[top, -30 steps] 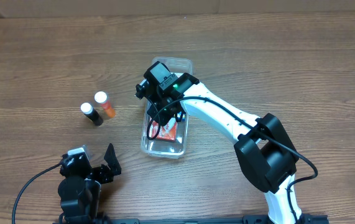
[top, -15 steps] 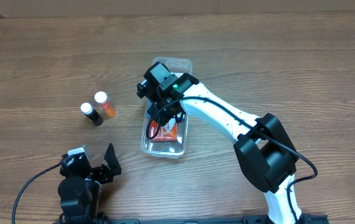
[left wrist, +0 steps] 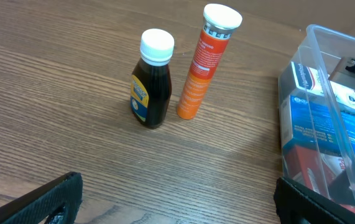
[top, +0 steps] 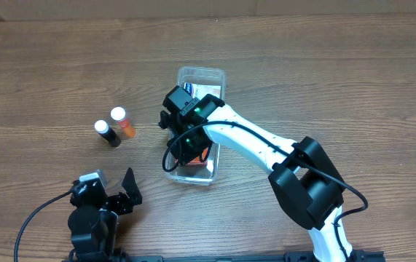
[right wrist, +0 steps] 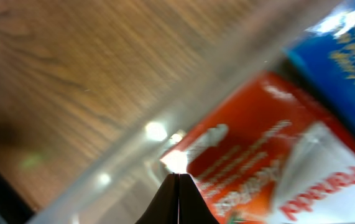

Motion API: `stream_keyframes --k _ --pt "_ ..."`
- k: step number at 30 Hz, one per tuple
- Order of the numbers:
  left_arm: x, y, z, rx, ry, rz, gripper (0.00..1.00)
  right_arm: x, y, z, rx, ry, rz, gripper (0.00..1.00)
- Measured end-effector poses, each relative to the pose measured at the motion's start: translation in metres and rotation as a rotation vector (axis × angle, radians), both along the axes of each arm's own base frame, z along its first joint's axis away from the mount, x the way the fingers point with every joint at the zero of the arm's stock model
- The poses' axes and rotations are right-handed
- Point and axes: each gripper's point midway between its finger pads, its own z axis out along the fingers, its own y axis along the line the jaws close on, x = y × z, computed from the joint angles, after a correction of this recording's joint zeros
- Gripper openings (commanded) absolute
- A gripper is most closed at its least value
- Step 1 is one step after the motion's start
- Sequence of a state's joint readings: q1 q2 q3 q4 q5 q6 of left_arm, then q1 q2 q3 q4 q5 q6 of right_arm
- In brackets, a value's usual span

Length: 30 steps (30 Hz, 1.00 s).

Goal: Pack container
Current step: 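Release the red-white box and raise the right gripper away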

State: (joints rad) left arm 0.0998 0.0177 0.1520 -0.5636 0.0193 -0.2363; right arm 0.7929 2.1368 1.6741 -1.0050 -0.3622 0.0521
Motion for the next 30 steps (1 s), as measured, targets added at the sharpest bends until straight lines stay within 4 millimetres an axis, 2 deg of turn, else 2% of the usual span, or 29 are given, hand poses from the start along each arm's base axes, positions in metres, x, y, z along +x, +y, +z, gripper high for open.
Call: stream_keyframes --k 3,9,18,23,30 --pt "0.000 0.000 0.000 0.000 0.000 0.000 1.00 -0.014 0.003 0.003 0.023 0.077 -0.003 0.04" --pt "0.000 0.000 0.000 0.000 0.000 0.000 1.00 -0.020 0.004 0.006 0.025 0.135 -0.057 0.04" --pt "0.000 0.000 0.000 0.000 0.000 0.000 1.00 -0.007 0.007 -0.005 0.020 0.109 -0.164 0.04" --pt "0.000 0.000 0.000 0.000 0.000 0.000 1.00 0.009 0.003 -0.011 -0.022 0.047 -0.246 0.04" --pt "0.000 0.000 0.000 0.000 0.000 0.000 1.00 0.019 0.002 -0.013 -0.033 -0.004 -0.271 0.04"
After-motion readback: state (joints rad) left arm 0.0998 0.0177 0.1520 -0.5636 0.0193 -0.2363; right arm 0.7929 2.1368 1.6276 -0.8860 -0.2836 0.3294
